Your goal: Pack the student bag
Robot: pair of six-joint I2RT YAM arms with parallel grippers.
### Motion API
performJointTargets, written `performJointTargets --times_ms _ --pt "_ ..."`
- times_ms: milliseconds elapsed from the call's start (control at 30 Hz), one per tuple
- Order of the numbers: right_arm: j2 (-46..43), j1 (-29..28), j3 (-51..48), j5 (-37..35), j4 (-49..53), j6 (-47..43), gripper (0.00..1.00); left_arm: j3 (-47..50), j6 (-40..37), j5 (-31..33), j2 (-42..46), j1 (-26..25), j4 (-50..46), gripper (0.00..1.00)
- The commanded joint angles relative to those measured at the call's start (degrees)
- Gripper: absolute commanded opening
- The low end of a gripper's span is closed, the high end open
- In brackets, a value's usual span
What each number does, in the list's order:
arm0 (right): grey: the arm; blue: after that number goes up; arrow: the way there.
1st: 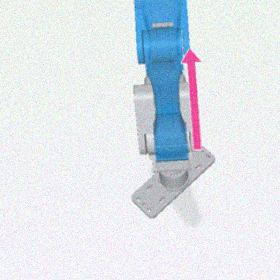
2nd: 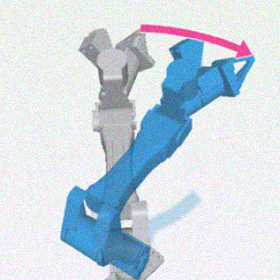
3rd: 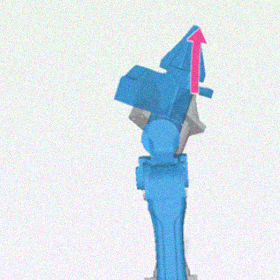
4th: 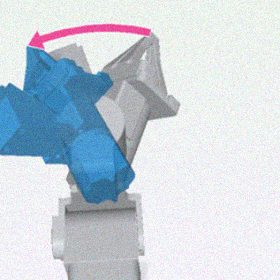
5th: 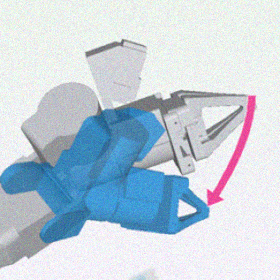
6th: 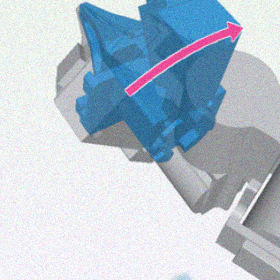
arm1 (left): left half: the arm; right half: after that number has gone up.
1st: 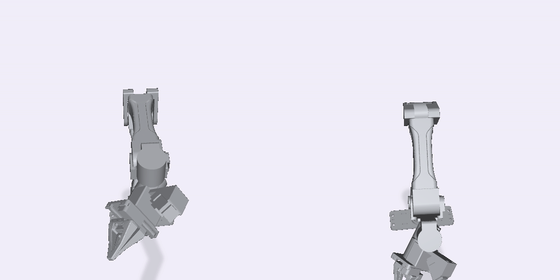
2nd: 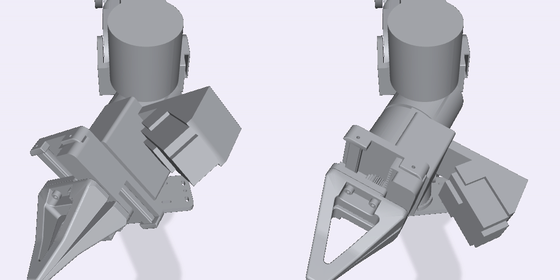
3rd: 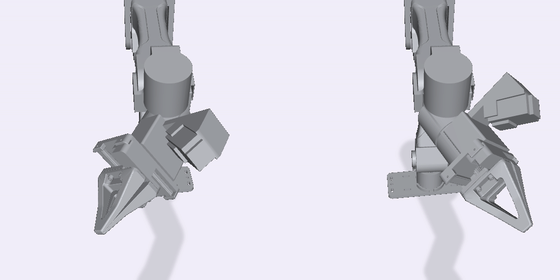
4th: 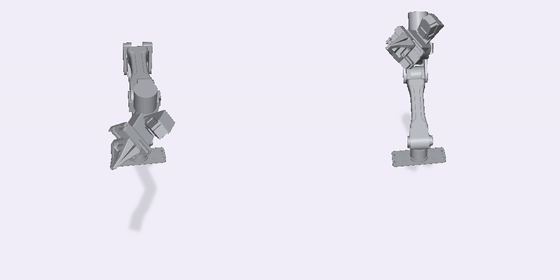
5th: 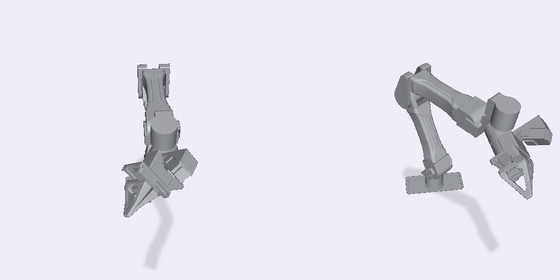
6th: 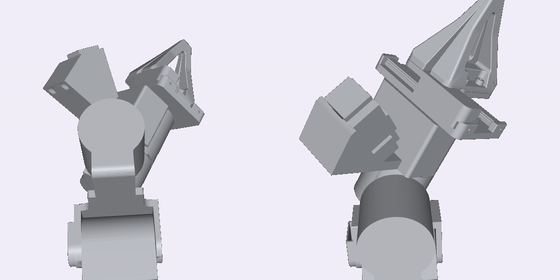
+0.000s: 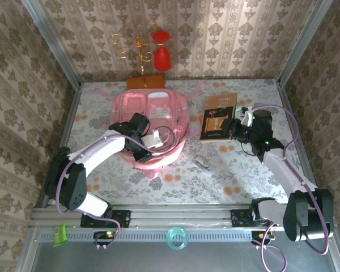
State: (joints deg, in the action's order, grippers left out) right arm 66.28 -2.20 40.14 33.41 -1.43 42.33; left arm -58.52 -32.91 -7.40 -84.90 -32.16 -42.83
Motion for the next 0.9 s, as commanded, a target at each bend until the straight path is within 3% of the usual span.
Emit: performJointTargets --times_ms 0,167,200,333,467,633,733,867 --pt "-0.89 -0.15 0.46 0.96 -2.88 -1.42 0.0 -1.79 -0.17 -1.94 0.59 0.69 -0.48 0.34" --pt "-2.25 -0.15 0.55 0.98 -1.36 -1.63 0.0 -3.28 1.05 -4.23 0.9 0.85 -0.94 0.02" --pt "-2.67 -0.09 0.64 0.96 -0.66 -1.76 0.0 -3.46 1.33 -5.18 1.32 0.87 -0.98 0.0" --pt "-5.46 -0.2 -0.54 2.48 1.51 0.68 0.0 -4.33 5.4 -8.44 5.5 1.12 0.53 0.0" --pt "-10.18 -1.23 -2.46 11.05 2.72 5.7 0.0 -4.48 14.79 -5.97 11.76 2.43 7.43 0.0" --pt "-12.36 -7.62 -3.08 14.67 11.7 3.57 0.0 -5.4 24.48 -6.4 15.25 3.22 14.08 0.0" --pt "-8.86 -12.86 -6.31 15.71 4.06 9.63 0.0 -6.33 28.86 -6.58 15.99 3.54 16.16 0.0" --pt "-2.92 -22.29 -7.61 9.79 -6.07 15.78 0.0 -7.49 31.96 -6.23 15.79 3.59 16.55 0.0"
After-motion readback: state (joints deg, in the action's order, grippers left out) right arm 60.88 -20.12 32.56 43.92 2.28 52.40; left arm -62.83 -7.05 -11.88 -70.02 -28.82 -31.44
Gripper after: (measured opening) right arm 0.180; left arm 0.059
